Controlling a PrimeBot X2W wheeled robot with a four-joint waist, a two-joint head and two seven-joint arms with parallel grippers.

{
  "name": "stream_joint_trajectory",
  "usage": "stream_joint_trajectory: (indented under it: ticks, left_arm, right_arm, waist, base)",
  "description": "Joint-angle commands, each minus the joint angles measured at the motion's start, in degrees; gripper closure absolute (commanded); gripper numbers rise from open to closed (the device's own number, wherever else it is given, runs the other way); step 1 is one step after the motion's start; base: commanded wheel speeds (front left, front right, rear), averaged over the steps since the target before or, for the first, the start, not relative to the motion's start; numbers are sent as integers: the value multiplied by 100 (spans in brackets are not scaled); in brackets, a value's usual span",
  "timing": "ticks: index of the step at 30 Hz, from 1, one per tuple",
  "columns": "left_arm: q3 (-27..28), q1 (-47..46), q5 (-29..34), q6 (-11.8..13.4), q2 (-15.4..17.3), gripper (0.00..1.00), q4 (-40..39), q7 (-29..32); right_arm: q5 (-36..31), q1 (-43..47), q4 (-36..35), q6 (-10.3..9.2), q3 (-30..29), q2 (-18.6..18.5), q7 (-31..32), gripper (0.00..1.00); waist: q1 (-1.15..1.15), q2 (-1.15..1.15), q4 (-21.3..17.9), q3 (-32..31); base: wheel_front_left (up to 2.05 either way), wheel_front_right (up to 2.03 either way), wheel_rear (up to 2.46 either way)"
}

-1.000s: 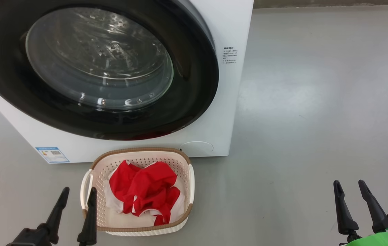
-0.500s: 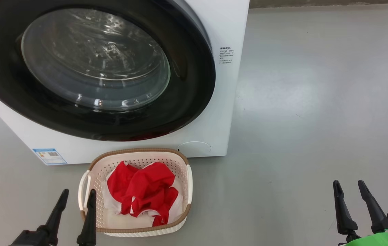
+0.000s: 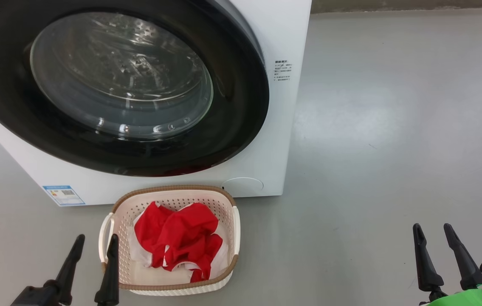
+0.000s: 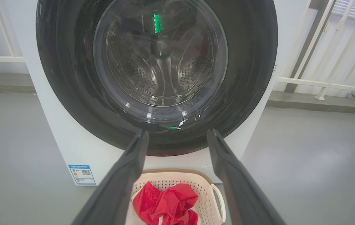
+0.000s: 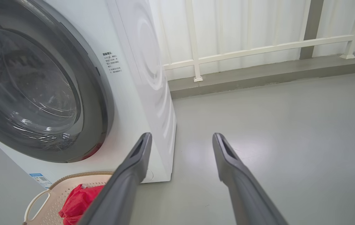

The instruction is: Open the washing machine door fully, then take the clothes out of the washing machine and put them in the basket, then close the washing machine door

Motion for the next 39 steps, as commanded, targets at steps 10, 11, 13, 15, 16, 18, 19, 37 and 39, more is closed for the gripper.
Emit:
stream_joint_trajectory:
  ticks: [10,11,13,15,16,18,19,37,39]
  left_arm:
    - [-40,19,-138,7,-175,100,427,37]
    - [-35,14,-199,7,-177,100,425,54]
    - [-27,6,-321,6,-179,100,422,89]
    - [-18,-1,-443,6,-181,100,418,123]
    - [-14,-5,-504,6,-182,100,417,140]
    - [-7,-17,-626,7,-184,100,418,173]
    - [-3,-24,-686,6,-186,100,418,190]
    - [69,-124,-1719,1,-205,100,422,476]
    - [77,-135,-1840,0,-207,100,422,510]
  right_arm:
    - [98,-18,437,0,24,140,45,100]
    - [156,-26,435,0,24,139,61,100]
    - [271,-43,431,0,25,136,94,100]
    - [387,-59,427,0,26,134,128,100]
    - [444,-68,426,0,27,133,144,100]
    - [559,-88,428,-1,28,130,177,100]
    - [616,-100,429,-1,29,129,193,100]
    - [1590,-275,422,-1,34,109,475,100]
    - [1705,-294,421,-2,35,107,508,100]
  waist:
    - [0,0,-2,3]
    - [1,0,-2,-1]
    - [7,0,-3,-11]
    - [11,0,-3,-23]
    - [9,0,-3,-26]
    - [3,0,-3,-26]
    - [1,0,-4,-26]
    - [0,0,-6,-70]
    - [0,0,-6,-75]
  base:
    - [0,0,0]
    - [0,0,0]
    - [0,0,0]
    - [0,0,0]
    - [0,0,0]
    - [0,0,0]
    - [0,0,0]
    - [0,0,0]
    - [0,0,0]
